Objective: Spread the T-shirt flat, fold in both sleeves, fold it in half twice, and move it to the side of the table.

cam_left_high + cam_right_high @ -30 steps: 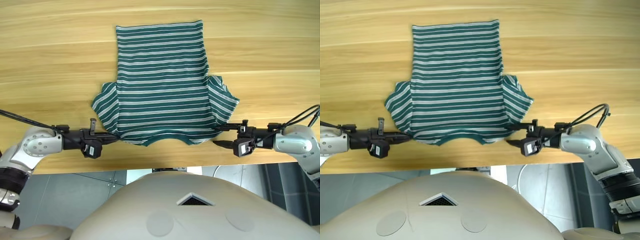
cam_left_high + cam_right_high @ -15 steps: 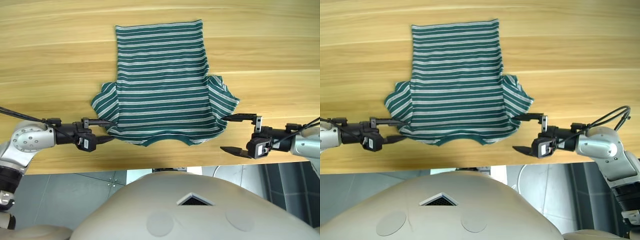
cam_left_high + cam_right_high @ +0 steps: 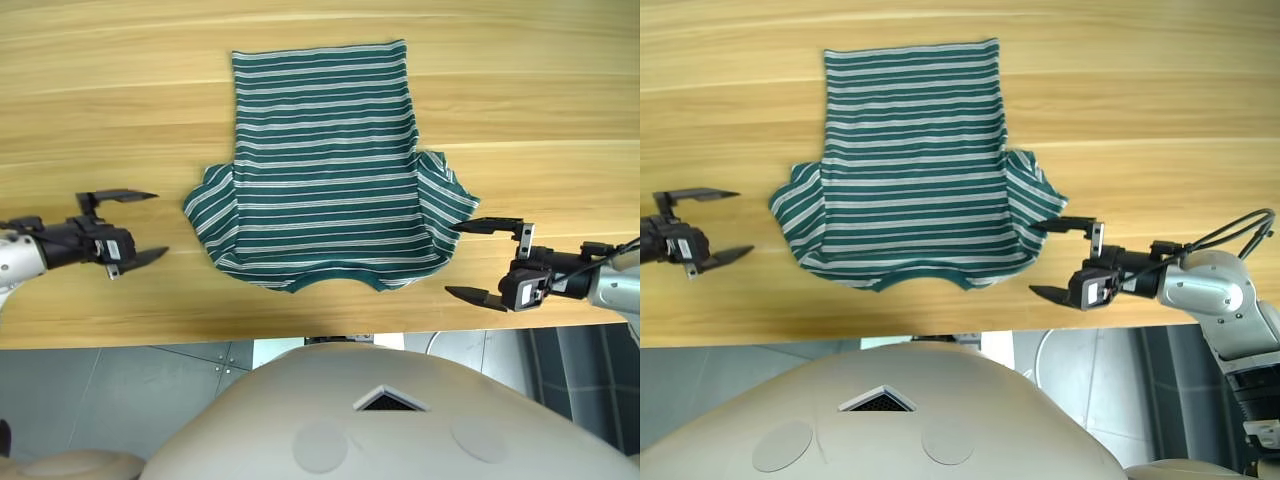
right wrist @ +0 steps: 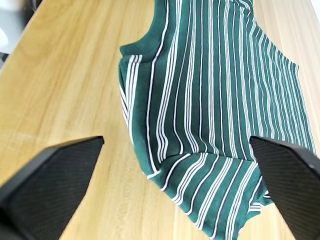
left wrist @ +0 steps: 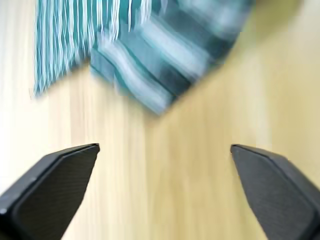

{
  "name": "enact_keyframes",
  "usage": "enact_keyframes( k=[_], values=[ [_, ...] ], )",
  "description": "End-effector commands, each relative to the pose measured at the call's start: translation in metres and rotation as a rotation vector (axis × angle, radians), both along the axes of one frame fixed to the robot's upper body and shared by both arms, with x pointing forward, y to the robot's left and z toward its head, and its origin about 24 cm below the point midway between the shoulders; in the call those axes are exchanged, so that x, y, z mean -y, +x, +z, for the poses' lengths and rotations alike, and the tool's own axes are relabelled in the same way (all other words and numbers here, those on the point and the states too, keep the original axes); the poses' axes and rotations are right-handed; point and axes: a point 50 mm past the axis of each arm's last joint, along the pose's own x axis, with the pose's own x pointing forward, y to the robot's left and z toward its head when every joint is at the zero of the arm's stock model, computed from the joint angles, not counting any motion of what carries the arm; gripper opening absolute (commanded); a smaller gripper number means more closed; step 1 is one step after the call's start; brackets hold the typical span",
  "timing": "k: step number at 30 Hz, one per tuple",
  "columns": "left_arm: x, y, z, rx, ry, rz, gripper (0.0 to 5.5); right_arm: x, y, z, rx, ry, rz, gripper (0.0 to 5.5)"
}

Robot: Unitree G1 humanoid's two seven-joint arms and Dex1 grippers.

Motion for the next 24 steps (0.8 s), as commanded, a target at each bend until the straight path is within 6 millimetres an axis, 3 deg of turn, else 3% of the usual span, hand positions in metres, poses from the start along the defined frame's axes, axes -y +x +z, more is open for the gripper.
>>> enact_keyframes(
  k=[1, 9, 24],
  values=[
    [0.013, 0.001, -0.02, -0.03, 0.008, -0.052, 5.23, 0.001, 0.002, 0.002, 0.03, -0.008, -0.002, 5.4],
    [0.028, 0.004, -0.03, -0.041, -0.032, -0.115, 5.32, 0.0, 0.001, 0.0, 0.035, -0.008, 0.003, 5.4],
    [0.028, 0.014, -0.046, -0.061, 0.053, -0.126, 5.32, -0.005, 0.0, -0.002, 0.041, 0.007, 0.016, 5.4]
  ],
)
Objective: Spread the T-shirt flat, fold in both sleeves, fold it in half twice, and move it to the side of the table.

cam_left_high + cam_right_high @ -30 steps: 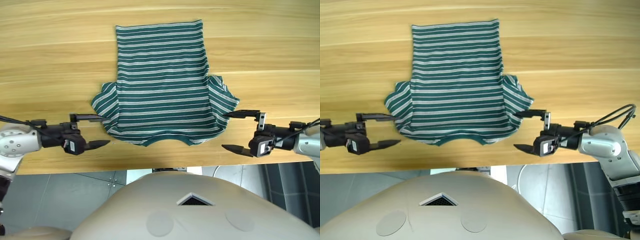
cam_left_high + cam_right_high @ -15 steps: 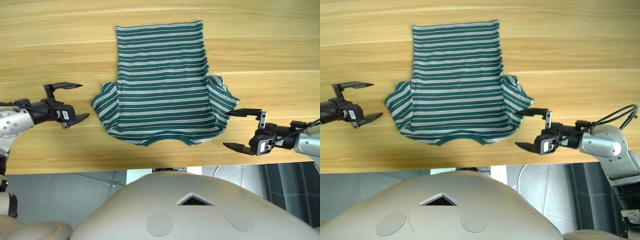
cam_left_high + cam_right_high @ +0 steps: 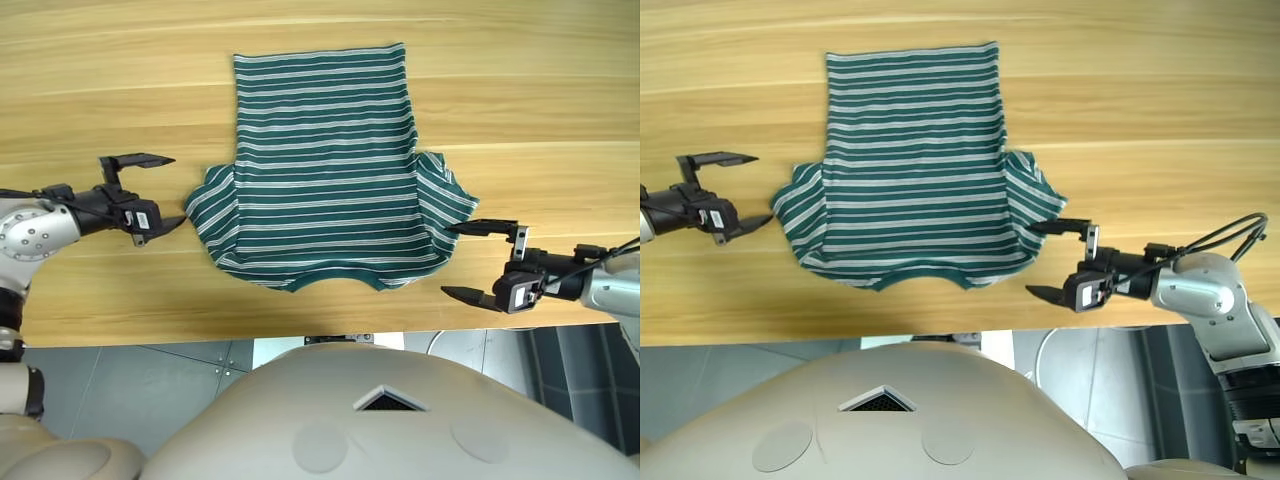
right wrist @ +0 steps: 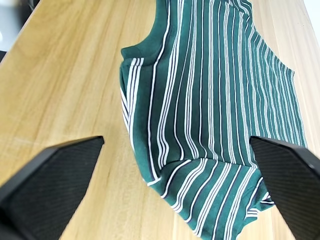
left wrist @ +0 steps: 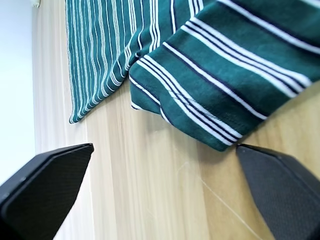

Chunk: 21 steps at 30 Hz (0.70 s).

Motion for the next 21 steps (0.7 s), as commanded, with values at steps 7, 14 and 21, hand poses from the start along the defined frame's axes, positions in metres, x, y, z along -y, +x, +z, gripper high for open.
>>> enact_keyframes(
  k=[7, 14, 21],
  values=[
    [0.007, -0.023, -0.036, -0.184, 0.051, -0.046, 5.32, -0.003, 0.002, 0.002, 0.02, 0.007, 0.006, 5.4],
    [0.007, -0.03, -0.038, -0.22, 0.053, -0.057, 5.32, -0.004, 0.001, 0.002, 0.023, 0.014, 0.01, 5.4],
    [0.008, -0.031, -0.04, -0.229, 0.056, -0.061, 5.32, -0.004, 0.001, 0.001, 0.025, 0.017, 0.01, 5.4]
  ],
)
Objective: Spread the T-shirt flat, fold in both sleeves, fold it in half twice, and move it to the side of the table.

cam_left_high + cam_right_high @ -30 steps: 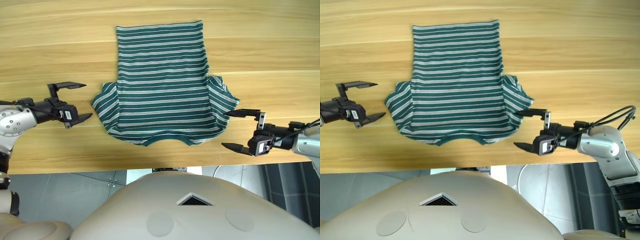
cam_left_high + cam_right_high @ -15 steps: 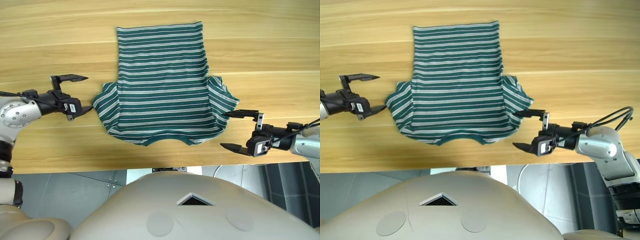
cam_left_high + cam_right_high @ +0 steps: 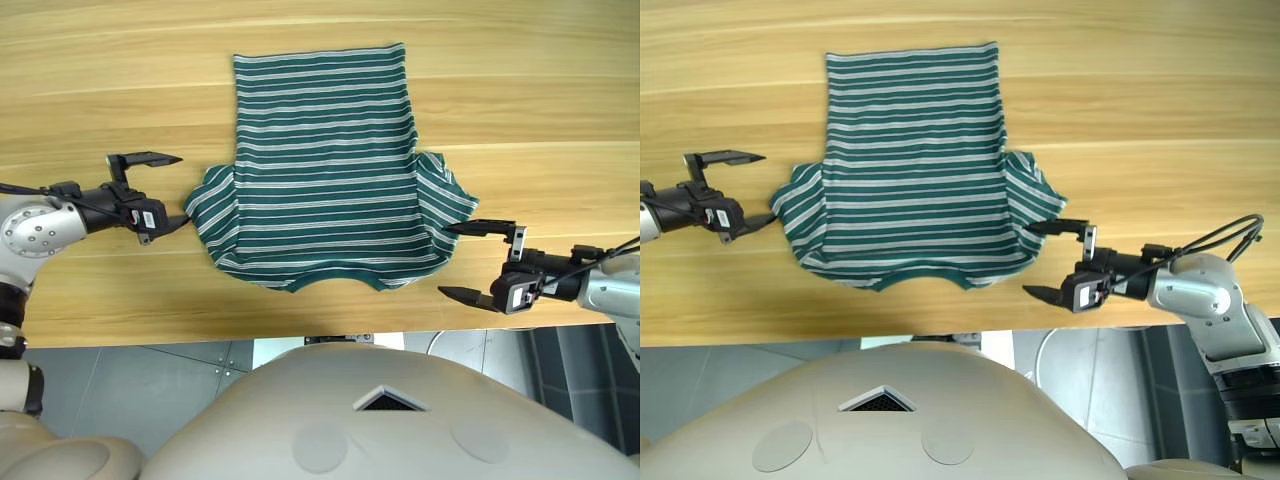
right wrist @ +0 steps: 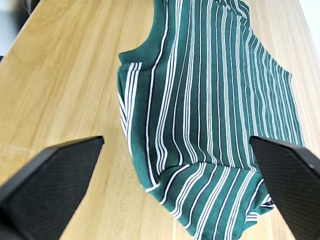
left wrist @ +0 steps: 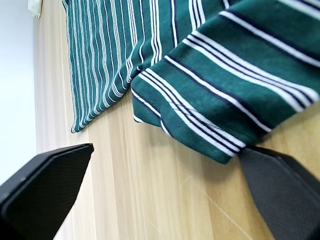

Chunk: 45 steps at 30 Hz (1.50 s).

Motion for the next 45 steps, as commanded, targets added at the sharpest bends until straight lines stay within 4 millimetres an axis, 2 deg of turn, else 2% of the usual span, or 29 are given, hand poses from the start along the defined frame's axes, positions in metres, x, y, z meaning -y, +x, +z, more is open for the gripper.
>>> enact_keyframes(
  k=[1, 9, 23, 39, 41, 45],
  values=[
    [0.0019, -0.0306, -0.038, -0.216, 0.076, -0.037, 5.32, -0.0015, 0.0014, 0.0028, 0.021, -0.001, 0.012, 5.4],
    [0.0041, -0.0322, -0.0418, -0.227, 0.08, -0.055, 5.32, -0.0021, 0.001, 0.0027, 0.024, 0.001, 0.011, 5.4],
    [0.0064, -0.0387, -0.0466, -0.252, 0.079, -0.104, 2.76, -0.0033, 0.0015, 0.0031, 0.026, 0.004, 0.014, 5.4],
    [0.0044, -0.0344, -0.0467, -0.227, 0.087, -0.095, 0.19, -0.0042, 0.0031, 0.0032, 0.031, 0.007, 0.01, 5.4],
    [0.0044, -0.0332, -0.0459, -0.217, 0.087, -0.097, 0.02, -0.0046, 0.0032, 0.0031, 0.032, 0.008, 0.01, 5.4],
    [0.0058, -0.0288, -0.0406, -0.179, 0.073, -0.102, 0.02, -0.0053, 0.004, 0.003, 0.035, 0.011, 0.011, 5.4]
  ],
)
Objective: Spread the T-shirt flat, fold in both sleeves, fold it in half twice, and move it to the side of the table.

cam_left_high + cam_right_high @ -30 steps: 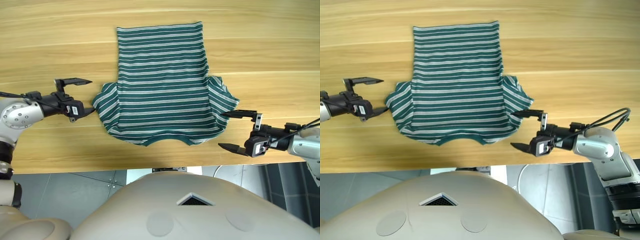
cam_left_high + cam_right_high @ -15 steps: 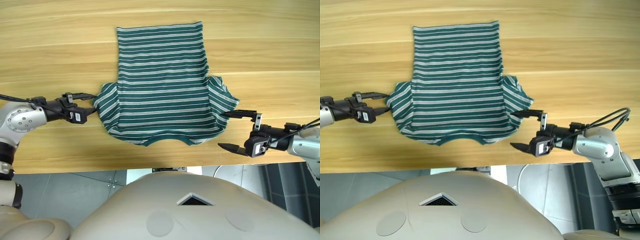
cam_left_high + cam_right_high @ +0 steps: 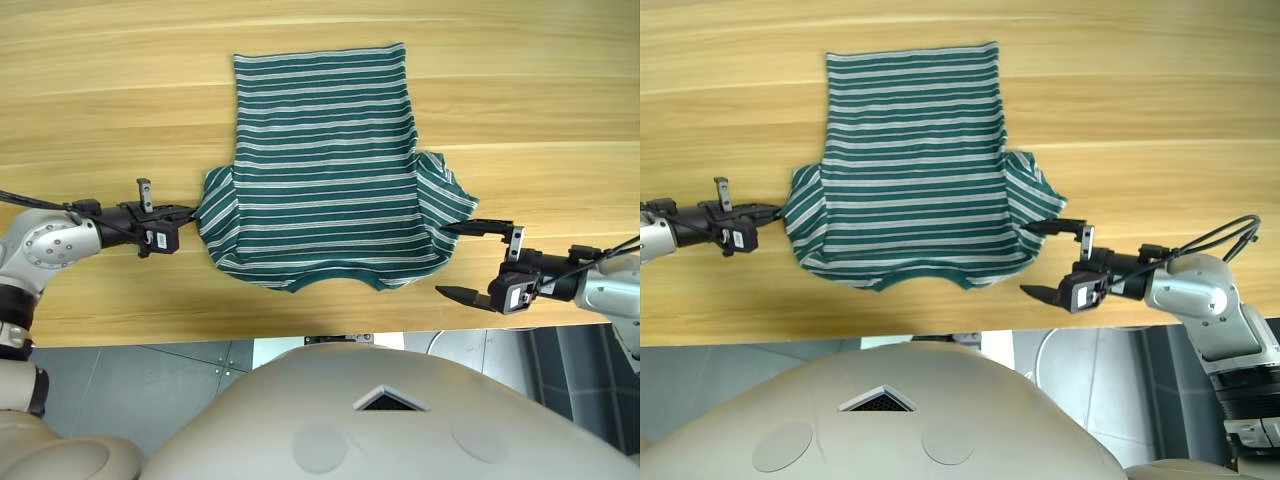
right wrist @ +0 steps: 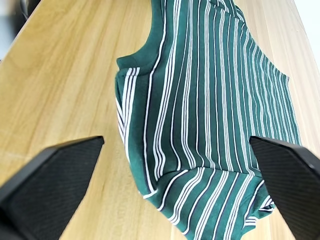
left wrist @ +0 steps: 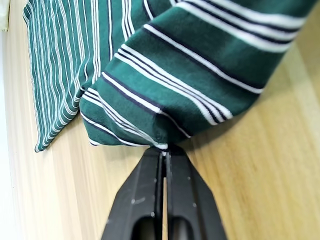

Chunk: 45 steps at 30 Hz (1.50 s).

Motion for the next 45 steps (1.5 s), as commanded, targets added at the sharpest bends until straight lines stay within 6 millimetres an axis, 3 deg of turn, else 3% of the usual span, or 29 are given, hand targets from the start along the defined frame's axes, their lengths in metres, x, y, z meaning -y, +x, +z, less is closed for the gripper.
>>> enact_keyframes(
  k=[1, 9, 22, 31, 37, 45],
  values=[
    [0.002, -0.015, -0.019, -0.094, 0.042, -0.027, 0.02, -0.003, 0.004, 0.003, 0.028, 0.003, 0.008, 5.4],
    [0.012, -0.005, 0.007, 0.008, -0.063, -0.038, 0.02, -0.004, 0.003, 0.003, 0.032, 0.009, 0.012, 5.4],
    [0.017, 0.015, 0.025, 0.127, -0.071, -0.017, 0.02, -0.006, 0.002, 0.003, 0.034, 0.015, 0.019, 5.4],
    [0.037, 0.008, 0.04, 0.141, -0.197, -0.092, 0.02, -0.008, 0.002, 0.003, 0.036, 0.02, 0.023, 5.4],
    [0.05, 0.009, 0.03, 0.111, -0.228, -0.098, 0.02, -0.01, 0.003, 0.003, 0.04, 0.027, 0.026, 5.4],
    [0.07, 0.023, 0.008, 0.132, -0.257, -0.031, 0.02, -0.011, 0.003, 0.003, 0.044, 0.034, 0.028, 5.4]
  ],
)
